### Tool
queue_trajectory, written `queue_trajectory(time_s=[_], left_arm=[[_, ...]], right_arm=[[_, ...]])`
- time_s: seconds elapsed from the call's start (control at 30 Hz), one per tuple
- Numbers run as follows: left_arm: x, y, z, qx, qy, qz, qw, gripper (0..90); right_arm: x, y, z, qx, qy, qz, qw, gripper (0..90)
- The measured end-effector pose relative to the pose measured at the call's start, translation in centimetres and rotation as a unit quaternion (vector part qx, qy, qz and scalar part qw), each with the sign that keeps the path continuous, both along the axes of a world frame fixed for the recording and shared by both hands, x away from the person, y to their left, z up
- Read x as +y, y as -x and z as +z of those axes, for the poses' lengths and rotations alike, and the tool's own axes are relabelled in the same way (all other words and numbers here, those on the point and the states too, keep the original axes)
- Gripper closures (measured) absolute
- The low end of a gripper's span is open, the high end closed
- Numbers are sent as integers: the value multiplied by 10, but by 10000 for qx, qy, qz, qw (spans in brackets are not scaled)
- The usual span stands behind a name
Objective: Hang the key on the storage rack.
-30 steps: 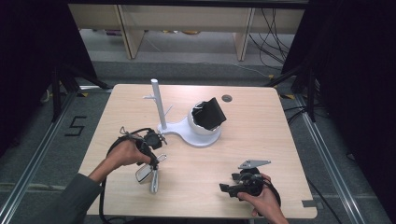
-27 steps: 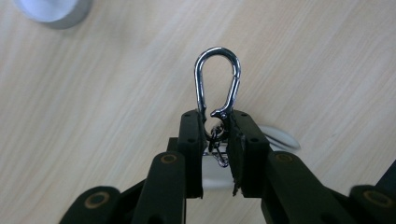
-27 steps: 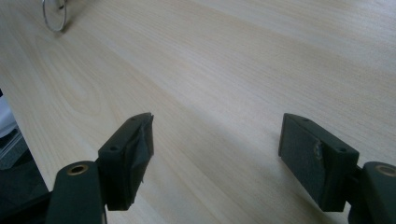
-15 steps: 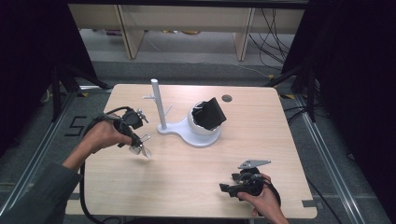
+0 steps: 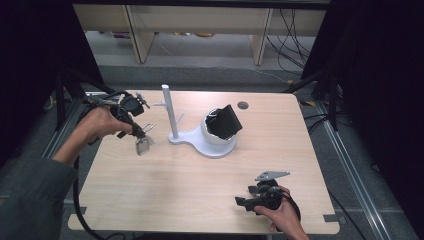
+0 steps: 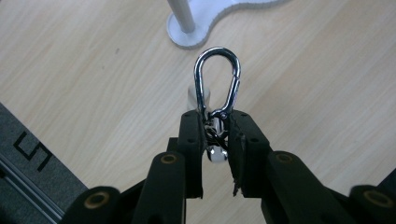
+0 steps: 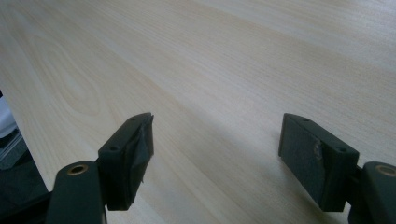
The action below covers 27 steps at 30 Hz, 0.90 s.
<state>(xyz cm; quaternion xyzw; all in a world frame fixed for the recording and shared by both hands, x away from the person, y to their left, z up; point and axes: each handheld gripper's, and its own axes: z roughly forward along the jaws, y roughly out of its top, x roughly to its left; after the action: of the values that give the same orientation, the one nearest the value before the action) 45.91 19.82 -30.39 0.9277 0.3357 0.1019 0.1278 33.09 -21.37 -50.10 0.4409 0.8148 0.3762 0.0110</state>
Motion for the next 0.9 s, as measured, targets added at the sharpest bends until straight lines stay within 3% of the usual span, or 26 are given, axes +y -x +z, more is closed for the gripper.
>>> queue_trajectory(time_s=[0.27, 0.47, 0.57, 0.6, 0.73, 0.8, 0.87, 0.9], left_arm=[[0, -12, 20, -183, -10, 165, 9997, 755], [-2, -22, 28, -322, 135, 319, 9989, 755], [-2, -28, 30, -309, 151, 354, 9988, 755], [-2, -30, 30, -341, 177, 352, 9986, 755], [-2, -35, 28, -329, 210, 490, 9980, 755], [-2, -37, 28, -304, 141, 391, 9987, 755], [-4, -38, 26, -323, 251, 510, 9979, 755], [-3, -41, 27, -400, 169, 369, 9984, 755]], right_arm=[[1, 1, -1, -1, -69, -23, 10000, 276], [1, 0, -1, -21, -65, -22, 10000, 276], [0, 0, 0, -8, 20, 40, 10000, 276], [1, 0, 0, 89, -47, 41, 9999, 276], [0, -1, 0, 22, -36, 96, 9999, 276], [0, 0, 0, 62, -63, 110, 9999, 276], [1, 0, 0, 121, -71, 62, 9999, 276], [0, -1, 0, 68, -48, 132, 9999, 276]])
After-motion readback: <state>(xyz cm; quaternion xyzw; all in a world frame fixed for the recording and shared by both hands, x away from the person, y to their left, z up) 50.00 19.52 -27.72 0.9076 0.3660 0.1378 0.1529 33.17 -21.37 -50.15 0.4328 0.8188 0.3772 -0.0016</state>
